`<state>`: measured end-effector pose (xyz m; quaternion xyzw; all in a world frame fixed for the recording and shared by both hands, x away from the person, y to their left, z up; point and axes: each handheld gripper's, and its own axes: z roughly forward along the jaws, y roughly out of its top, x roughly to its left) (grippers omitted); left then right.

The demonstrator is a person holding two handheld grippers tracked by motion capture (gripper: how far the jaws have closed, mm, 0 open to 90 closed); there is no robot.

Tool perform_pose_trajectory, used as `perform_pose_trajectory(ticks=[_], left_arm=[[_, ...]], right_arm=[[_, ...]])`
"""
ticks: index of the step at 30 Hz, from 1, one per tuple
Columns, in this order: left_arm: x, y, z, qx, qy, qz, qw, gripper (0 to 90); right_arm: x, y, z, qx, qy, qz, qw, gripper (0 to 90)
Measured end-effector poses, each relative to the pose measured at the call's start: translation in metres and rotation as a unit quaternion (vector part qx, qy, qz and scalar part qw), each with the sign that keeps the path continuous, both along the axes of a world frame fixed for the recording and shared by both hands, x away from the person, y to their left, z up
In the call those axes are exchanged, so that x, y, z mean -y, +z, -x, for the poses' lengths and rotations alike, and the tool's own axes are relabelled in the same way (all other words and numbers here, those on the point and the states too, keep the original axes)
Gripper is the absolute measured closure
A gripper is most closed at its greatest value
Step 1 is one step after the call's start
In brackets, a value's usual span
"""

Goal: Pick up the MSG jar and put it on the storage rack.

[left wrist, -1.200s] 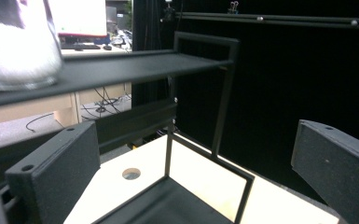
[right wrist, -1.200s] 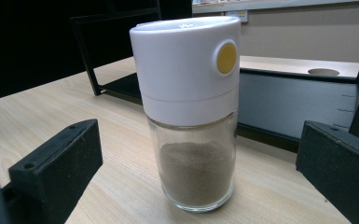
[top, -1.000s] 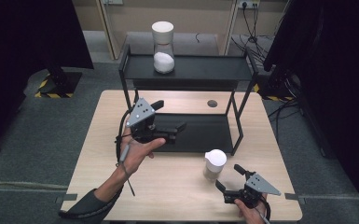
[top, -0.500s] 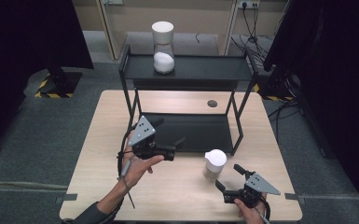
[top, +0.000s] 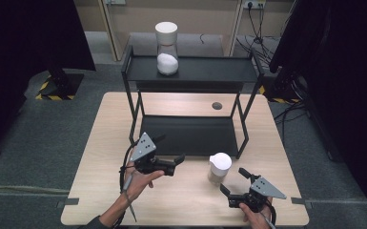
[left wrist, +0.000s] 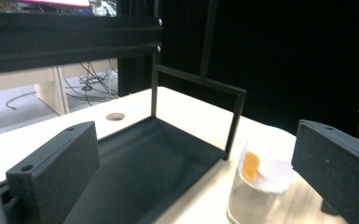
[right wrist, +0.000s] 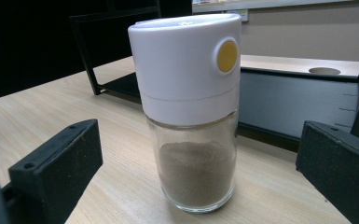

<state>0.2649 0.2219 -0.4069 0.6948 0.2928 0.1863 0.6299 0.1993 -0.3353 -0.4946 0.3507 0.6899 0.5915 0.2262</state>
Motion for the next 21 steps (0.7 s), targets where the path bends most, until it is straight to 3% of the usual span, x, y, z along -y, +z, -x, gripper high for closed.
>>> perform_pose_trajectory(ticks=[5, 15, 17, 21], left_arm=[[-0.002, -0.016, 0.006, -0.006, -0.004, -0.009, 0.9999, 0.2], [-0.007, -0.042, 0.020, -0.004, -0.014, -0.009, 0.9999, 0.5], [-0.008, -0.049, 0.023, -0.009, -0.015, -0.001, 0.9998, 0.5], [-0.008, -0.060, 0.026, -0.007, -0.019, -0.019, 0.9996, 0.5]], right_arm=[[0.000, 0.000, 0.000, 0.000, 0.000, 0.000, 1.0000, 0.6], [0.000, 0.000, 0.000, 0.001, 0.001, 0.001, 1.0000, 0.6], [0.000, 0.000, 0.000, 0.001, 0.002, 0.001, 1.0000, 0.6], [0.000, 0.000, 0.000, 0.002, 0.004, 0.001, 1.0000, 0.6]])
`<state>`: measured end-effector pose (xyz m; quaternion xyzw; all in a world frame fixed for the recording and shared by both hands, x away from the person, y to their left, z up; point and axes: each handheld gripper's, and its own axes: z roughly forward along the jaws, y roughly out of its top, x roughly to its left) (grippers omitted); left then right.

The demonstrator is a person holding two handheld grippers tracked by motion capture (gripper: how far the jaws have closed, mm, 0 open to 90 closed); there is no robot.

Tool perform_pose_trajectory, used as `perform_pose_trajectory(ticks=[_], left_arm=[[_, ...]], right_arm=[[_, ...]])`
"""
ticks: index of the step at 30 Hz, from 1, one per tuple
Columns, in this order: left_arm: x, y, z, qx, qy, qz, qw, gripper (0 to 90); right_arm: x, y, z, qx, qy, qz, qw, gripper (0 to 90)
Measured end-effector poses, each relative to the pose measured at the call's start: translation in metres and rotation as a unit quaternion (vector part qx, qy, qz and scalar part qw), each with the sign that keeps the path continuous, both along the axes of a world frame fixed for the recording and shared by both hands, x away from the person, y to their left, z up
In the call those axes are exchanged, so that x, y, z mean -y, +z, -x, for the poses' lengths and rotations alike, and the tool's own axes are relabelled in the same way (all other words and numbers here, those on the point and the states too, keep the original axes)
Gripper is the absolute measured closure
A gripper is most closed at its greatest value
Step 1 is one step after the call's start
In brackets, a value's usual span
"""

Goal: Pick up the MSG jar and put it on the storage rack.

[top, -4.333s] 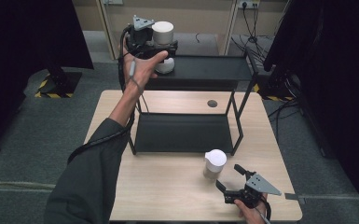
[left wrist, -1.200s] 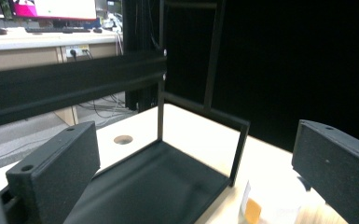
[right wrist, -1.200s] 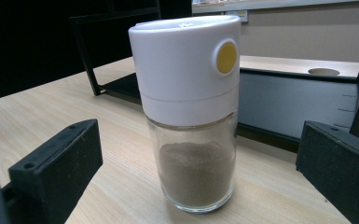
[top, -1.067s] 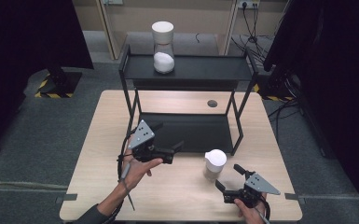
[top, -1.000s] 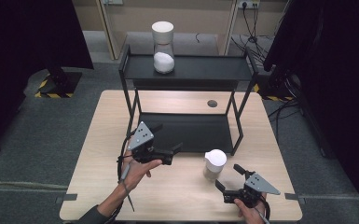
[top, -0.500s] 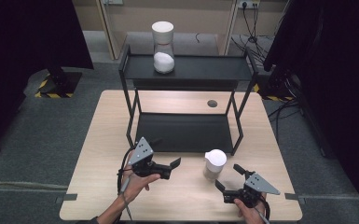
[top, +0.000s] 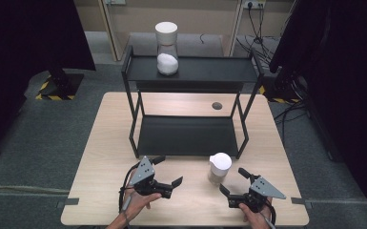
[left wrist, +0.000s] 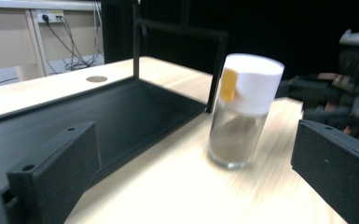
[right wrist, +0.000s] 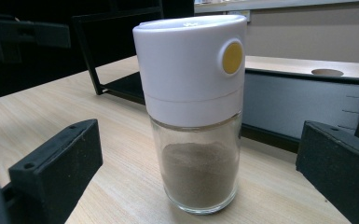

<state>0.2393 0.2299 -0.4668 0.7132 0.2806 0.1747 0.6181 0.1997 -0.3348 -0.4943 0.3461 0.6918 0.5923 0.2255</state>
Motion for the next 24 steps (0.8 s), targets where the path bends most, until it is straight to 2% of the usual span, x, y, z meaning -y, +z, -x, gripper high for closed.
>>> perform_pose_trajectory(ticks=[3, 7, 14, 20, 24], left_arm=[[-0.002, -0.007, 0.001, 0.003, 0.004, -0.005, 1.0000, 0.5], [-0.007, -0.012, -0.001, -0.007, 0.007, -0.004, 0.9999, 0.5], [-0.013, -0.023, -0.002, -0.016, -0.002, -0.005, 0.9999, 0.5], [-0.017, -0.029, -0.002, -0.012, 0.000, 0.006, 0.9999, 0.4], [-0.018, -0.029, -0.001, -0.008, 0.004, 0.005, 0.9999, 0.3]], right_arm=[[0.000, 0.000, 0.000, 0.000, 0.001, 0.000, 1.0000, 0.6], [0.000, 0.000, 0.000, 0.000, 0.002, 0.000, 1.0000, 0.6], [0.000, 0.000, -0.001, 0.001, 0.004, 0.000, 1.0000, 0.6], [0.000, 0.000, -0.001, 0.002, 0.006, 0.001, 1.0000, 0.6], [0.000, 0.000, -0.001, 0.002, 0.006, 0.001, 1.0000, 0.6]])
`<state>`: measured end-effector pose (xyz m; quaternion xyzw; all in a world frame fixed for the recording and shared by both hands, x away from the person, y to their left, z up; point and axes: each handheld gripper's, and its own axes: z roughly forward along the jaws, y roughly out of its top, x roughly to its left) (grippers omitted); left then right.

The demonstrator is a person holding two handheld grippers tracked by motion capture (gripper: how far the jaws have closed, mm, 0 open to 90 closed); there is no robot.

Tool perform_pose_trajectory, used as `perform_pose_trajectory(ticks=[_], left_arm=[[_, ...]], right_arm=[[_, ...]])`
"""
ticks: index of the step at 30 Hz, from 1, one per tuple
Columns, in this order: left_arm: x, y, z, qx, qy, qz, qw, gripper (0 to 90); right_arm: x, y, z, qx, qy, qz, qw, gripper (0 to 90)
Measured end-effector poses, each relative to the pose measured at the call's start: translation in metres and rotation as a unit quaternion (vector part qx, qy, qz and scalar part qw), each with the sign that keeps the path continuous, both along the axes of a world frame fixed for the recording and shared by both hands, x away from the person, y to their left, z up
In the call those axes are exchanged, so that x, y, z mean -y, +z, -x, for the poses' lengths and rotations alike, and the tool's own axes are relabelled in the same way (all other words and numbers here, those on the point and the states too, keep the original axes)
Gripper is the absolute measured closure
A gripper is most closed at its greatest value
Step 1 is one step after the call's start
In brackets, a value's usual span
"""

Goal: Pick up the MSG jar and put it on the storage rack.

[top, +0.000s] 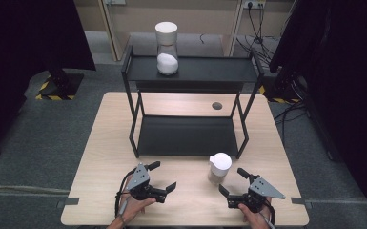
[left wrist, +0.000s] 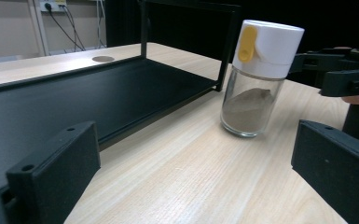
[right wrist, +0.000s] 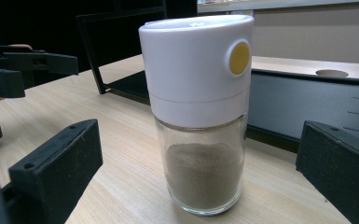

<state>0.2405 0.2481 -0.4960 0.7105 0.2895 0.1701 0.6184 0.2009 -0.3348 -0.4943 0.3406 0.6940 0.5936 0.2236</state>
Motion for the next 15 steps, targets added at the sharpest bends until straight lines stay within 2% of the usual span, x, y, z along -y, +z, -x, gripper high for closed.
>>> perform_pose_trajectory(ticks=[15], left_arm=[[-0.0027, -0.0036, -0.0001, 0.003, 0.006, 0.008, 0.9999, 0.3]], right_arm=[[0.0011, 0.0000, 0.0011, 0.001, 0.001, -0.003, 1.0000, 0.6]])
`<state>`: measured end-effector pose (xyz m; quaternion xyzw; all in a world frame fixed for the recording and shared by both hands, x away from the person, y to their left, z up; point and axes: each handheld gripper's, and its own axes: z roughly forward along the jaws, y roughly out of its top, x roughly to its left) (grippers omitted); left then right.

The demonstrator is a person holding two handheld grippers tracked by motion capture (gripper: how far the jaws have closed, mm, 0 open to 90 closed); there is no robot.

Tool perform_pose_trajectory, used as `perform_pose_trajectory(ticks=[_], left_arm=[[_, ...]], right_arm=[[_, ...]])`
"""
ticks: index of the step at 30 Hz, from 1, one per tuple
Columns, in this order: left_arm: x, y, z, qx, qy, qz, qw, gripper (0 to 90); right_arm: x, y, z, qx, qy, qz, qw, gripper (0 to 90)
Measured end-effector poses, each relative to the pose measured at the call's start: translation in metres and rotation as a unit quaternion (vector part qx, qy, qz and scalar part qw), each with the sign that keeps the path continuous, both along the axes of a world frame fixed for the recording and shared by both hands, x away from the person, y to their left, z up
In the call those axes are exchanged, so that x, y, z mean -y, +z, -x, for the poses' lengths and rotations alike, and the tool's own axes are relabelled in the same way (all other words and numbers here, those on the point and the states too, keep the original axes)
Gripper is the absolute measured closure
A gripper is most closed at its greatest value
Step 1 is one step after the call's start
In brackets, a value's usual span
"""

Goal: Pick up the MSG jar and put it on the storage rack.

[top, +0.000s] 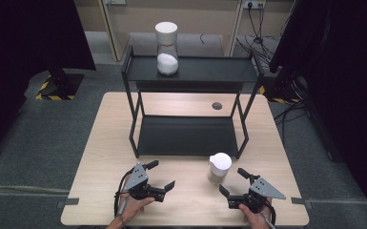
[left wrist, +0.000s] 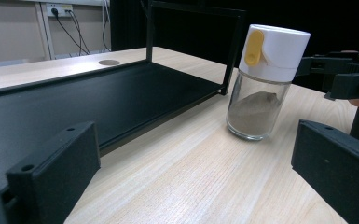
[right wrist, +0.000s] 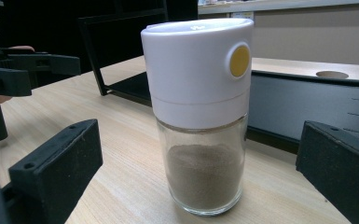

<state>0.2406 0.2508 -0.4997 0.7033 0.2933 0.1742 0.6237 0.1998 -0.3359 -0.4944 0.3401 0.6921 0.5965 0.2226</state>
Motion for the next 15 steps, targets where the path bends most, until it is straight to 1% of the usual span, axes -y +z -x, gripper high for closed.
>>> perform_pose_trajectory(ticks=[15], left_arm=[[0.0001, -0.0007, 0.0011, 0.003, 0.003, 0.002, 1.0000, 0.3]], right_arm=[[0.0000, 0.0004, 0.0020, 0.000, -0.001, 0.000, 1.0000, 0.6]])
